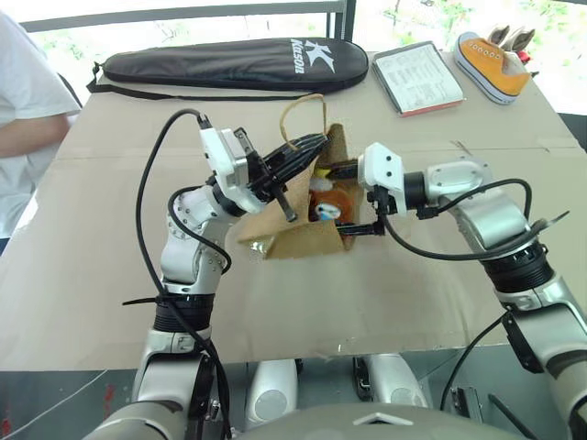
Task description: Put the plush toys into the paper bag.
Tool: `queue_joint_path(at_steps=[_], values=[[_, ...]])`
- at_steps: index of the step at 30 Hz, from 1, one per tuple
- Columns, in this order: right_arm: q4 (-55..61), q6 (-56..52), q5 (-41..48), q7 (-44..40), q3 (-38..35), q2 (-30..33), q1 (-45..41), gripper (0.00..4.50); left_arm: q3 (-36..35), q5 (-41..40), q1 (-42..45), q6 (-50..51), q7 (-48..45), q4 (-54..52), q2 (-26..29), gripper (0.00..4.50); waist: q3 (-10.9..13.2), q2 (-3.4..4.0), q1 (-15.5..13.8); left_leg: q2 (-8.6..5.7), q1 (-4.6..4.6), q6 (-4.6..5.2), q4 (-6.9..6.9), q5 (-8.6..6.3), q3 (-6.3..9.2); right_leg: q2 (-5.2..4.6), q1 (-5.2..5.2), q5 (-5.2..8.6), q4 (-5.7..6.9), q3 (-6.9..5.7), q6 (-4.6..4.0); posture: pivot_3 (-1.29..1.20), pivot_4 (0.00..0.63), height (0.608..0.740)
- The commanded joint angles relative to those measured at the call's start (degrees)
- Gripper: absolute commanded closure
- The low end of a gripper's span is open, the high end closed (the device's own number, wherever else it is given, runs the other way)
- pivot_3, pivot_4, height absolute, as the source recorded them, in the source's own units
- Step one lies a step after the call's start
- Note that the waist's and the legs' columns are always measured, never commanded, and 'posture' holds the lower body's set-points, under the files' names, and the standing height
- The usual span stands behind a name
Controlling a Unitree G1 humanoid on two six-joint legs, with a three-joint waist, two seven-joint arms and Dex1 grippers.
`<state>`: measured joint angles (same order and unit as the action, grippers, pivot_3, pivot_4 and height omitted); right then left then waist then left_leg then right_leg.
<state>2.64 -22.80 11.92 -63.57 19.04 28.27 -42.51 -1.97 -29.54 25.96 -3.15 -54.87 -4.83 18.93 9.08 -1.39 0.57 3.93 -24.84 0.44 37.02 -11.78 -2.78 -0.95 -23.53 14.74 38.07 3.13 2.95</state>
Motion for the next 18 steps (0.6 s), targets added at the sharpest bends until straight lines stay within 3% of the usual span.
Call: queue_joint_path(at_steps=[1,7,11,15,18], values=[[4.6,-2.1,2.6,1.0,-5.3,1.9,-1.1,0.03,-1.1,-0.9,-0.4,-0.1,0.3,-1.9,0.7,4.50,0.0,0.00,0.1,0.00,0.00,0.00,0.00,0.00,0.01,0.00,0.00,0.00,0.00,0.00,0.00,0.00,0.150,0.740],[14.4,-19.1,11.8,7.0,-18.9,7.8,3.9,0.03,-1.8,-0.3,-1.4,-0.5,1.6,-2.6,1.0,4.50,0.0,-0.01,-0.3,0.01,-0.02,0.00,-0.02,0.00,0.04,-0.03,0.01,0.00,-0.01,-0.05,0.00,0.00,0.150,0.740],[21.7,-34.5,15.6,14.2,-26.1,11.3,14.1,0.03,-2.0,-0.3,-1.5,-0.8,2.0,-2.5,1.3,4.50,0.0,-0.05,-0.2,0.00,0.01,0.00,-0.03,-0.01,0.02,-0.04,0.03,0.00,-0.04,-0.02,-0.01,0.00,0.150,0.740],[22.8,-43.5,18.4,20.1,-27.5,8.8,19.2,0.03,-2.1,-0.3,-1.1,-0.4,2.0,-2.4,1.4,4.50,0.0,-0.05,0.4,0.00,0.05,0.00,-0.06,-0.01,0.02,-0.03,0.05,0.01,-0.03,0.00,-0.02,0.00,0.150,0.740],[21.0,-42.9,18.1,22.3,-25.7,6.5,20.2,0.03,-2.0,-0.5,-0.7,0.1,1.7,-2.5,1.6,4.50,0.0,-0.04,1.0,0.01,0.11,0.01,-0.05,0.00,-0.04,0.03,0.02,-0.03,0.01,0.12,-0.03,0.00,0.150,0.740]])
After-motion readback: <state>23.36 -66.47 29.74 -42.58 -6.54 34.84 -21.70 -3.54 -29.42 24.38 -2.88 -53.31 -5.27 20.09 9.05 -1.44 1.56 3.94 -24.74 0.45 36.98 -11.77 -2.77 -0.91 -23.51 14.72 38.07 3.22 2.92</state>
